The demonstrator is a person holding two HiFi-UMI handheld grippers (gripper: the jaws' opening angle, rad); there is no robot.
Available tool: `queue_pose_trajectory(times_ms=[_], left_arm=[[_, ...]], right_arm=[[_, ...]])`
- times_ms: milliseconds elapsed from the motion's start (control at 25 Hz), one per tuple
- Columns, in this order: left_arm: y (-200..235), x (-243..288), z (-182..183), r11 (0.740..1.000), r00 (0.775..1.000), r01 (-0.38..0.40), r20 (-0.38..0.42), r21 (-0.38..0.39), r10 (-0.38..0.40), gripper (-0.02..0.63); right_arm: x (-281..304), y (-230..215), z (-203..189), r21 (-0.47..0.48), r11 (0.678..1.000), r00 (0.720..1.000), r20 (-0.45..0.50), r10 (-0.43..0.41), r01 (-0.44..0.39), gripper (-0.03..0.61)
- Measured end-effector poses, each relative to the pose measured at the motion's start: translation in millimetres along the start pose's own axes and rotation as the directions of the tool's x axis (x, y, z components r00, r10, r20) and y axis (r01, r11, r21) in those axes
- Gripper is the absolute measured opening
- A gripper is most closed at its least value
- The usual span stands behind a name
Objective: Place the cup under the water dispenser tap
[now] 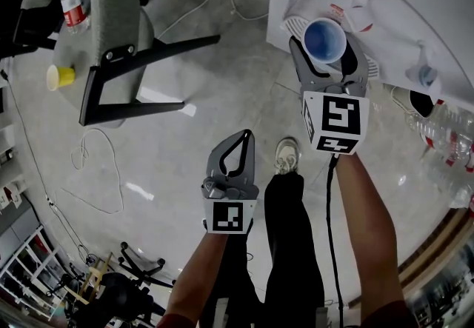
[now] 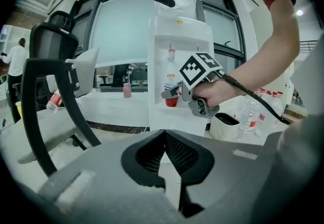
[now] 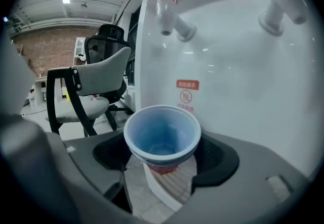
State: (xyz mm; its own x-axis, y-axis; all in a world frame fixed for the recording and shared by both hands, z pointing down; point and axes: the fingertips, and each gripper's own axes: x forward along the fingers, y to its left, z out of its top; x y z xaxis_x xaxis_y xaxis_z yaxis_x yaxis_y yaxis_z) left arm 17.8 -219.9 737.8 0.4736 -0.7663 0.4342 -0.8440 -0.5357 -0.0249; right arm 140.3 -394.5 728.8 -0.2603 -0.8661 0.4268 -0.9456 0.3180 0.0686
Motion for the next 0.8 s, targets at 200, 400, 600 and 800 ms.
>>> queue_pose_trajectory(times_ms=[200, 400, 600, 800], left_arm=[[-4, -1, -3, 1.000, 1.000, 0.003, -0.014, -0.029, -0.003, 0.003], [-10, -2, -5, 0.999, 1.000, 0.018, -0.015, -0.030, -0.019, 0.003], [-13, -4, -7, 0.999, 1.000, 0.019, -0.018, -0.039, -0.020, 0.003], [-13, -6, -2, 0.999, 1.000, 0.021, -0.010, -0.033, -0.021, 0.003]], right_arm=[[4, 0, -7, 0.009, 0.999, 0.999, -0.023, -0.037, 0.037, 0.312], [7, -7, -19, 0.081, 0.995, 0.996, -0.059, -0.062, 0.067, 0.313], [6, -4, -24, 0.085, 0.995, 0.996, -0.075, -0.054, 0.060, 0.354], [1, -4, -30, 0.080, 0.994, 0.993, -0.097, -0.062, 0.069, 0.370]])
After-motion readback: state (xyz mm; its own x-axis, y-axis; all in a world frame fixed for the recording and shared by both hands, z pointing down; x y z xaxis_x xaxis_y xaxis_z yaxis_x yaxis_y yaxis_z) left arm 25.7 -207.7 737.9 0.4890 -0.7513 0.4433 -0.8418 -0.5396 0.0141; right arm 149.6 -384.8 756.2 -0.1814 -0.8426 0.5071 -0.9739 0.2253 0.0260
